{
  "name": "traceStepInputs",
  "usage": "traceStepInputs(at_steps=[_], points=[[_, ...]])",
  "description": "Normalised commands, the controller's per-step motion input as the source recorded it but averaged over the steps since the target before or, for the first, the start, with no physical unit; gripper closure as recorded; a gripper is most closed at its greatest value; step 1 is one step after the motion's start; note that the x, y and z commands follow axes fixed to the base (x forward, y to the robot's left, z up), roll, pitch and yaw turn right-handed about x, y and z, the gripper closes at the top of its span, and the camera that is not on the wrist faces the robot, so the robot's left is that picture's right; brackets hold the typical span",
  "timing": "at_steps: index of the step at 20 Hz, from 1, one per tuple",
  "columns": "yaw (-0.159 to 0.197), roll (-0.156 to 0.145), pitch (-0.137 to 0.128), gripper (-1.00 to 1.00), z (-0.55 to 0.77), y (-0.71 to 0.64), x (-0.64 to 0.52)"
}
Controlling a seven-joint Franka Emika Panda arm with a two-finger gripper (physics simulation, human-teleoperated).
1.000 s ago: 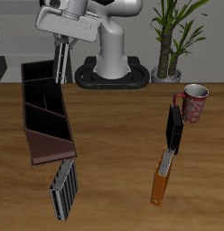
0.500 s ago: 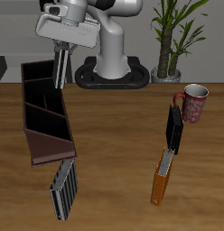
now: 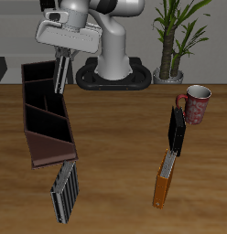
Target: Place the left striped book into the right desk caddy's front compartment
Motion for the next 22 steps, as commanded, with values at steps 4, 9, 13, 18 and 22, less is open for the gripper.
traceStepInputs(at_steps=[4, 9, 13, 18, 22], points=[[0.001, 0.009, 0.016, 1.0, -0.11, 0.02, 0.04], [0.027, 0.025, -0.04, 1.0, 0.06, 0.17, 0.0], [0.022, 0.037, -0.033, 1.0, 0.05, 0.18, -0.03], [-0.001, 0.007, 0.024, 1.0, -0.13, 0.05, 0.07], [-0.003, 0.011, 0.028, 1.0, -0.09, 0.02, 0.02]])
